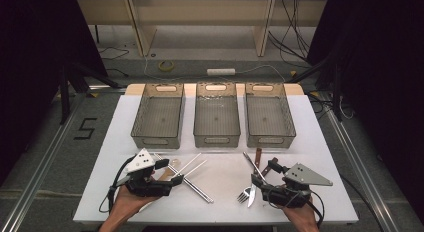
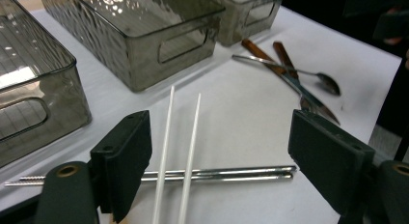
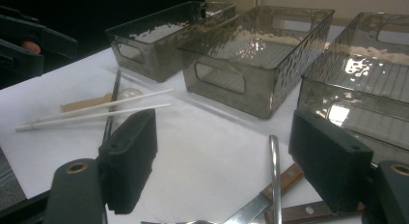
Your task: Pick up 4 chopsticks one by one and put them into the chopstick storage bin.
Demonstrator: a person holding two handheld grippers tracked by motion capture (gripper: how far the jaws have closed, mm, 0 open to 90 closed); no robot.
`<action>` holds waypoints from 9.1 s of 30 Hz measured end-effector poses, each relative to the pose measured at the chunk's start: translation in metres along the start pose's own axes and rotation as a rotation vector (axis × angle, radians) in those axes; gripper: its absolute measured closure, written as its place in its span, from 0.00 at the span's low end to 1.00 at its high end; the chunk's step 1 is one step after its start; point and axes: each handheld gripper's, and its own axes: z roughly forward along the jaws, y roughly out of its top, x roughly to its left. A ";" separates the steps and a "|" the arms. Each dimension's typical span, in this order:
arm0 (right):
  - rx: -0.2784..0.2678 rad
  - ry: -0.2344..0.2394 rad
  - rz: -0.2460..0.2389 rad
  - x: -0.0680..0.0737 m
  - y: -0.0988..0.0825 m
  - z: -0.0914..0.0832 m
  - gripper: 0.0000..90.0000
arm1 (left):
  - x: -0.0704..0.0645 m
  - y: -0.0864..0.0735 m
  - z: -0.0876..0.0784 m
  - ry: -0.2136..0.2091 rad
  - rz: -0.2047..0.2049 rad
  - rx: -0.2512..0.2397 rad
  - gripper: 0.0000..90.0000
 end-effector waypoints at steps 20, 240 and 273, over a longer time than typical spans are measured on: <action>0.027 0.026 0.006 -0.002 -0.001 0.003 0.30 | -0.005 0.004 0.027 -0.003 0.081 0.387 0.53; 0.011 0.061 0.022 -0.004 -0.001 0.001 0.29 | 0.094 0.069 0.015 0.209 -0.131 0.148 0.34; 0.018 0.069 0.013 -0.002 -0.001 0.002 0.29 | 0.021 0.008 0.023 0.138 0.008 0.405 0.43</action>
